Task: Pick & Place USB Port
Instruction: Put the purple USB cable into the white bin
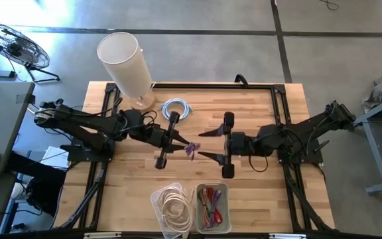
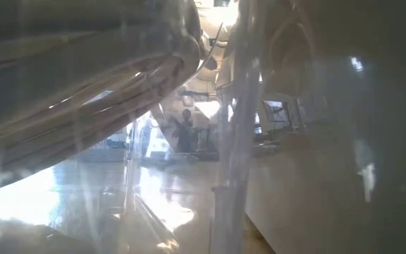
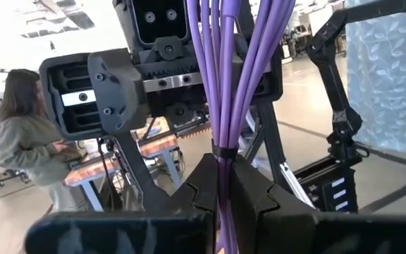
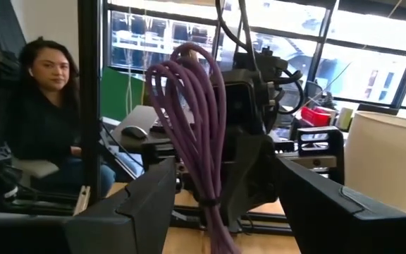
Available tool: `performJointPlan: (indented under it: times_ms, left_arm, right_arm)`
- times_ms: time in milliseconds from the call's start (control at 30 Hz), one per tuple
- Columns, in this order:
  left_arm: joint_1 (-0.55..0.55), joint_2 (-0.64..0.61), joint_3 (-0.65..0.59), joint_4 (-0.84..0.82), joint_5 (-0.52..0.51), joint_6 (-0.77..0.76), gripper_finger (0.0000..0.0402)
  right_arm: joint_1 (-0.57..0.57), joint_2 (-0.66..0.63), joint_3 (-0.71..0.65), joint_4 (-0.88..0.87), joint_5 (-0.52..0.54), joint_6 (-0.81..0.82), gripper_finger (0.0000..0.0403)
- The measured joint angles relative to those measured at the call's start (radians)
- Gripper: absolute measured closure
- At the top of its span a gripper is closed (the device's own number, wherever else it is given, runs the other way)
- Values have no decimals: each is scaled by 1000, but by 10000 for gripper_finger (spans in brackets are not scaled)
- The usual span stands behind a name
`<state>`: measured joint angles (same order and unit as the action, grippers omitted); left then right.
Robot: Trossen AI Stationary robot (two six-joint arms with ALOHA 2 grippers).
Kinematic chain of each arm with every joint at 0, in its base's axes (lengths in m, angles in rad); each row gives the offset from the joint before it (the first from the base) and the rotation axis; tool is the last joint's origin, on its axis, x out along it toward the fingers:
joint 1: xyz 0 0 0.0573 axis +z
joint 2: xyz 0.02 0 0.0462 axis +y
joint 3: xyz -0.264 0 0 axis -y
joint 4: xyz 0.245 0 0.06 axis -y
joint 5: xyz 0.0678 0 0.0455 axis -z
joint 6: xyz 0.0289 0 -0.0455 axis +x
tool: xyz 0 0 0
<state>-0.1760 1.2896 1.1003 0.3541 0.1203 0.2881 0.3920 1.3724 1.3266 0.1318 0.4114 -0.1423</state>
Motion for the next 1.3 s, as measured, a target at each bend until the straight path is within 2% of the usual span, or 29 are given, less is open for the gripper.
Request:
performJointPlan:
  times_ms: [267,633,900,1033,1200,1233,1300]
  left_arm:
    - [9,12,0,-12,-21,22,392]
    - [59,57,0,63,53,-16,392]
    - [59,92,0,69,54,-55,392]
    - [59,89,-1,73,53,-58,392]
    - [59,90,-1,64,28,-58,374]
    - [59,90,-1,59,21,-58,367]
    - [59,90,-1,50,1,-58,351]
  right_arm:
    - [1,0,0,0,-39,7,171]
    - [-21,15,0,-36,-60,4,171]
    - [-33,15,0,-46,-74,-15,178]
    - [-39,15,0,-45,-52,-16,229]
    - [-39,15,0,-70,-36,-61,371]
    - [-39,14,0,-78,-28,-71,383]
    - [-39,14,0,-85,-2,-68,379]
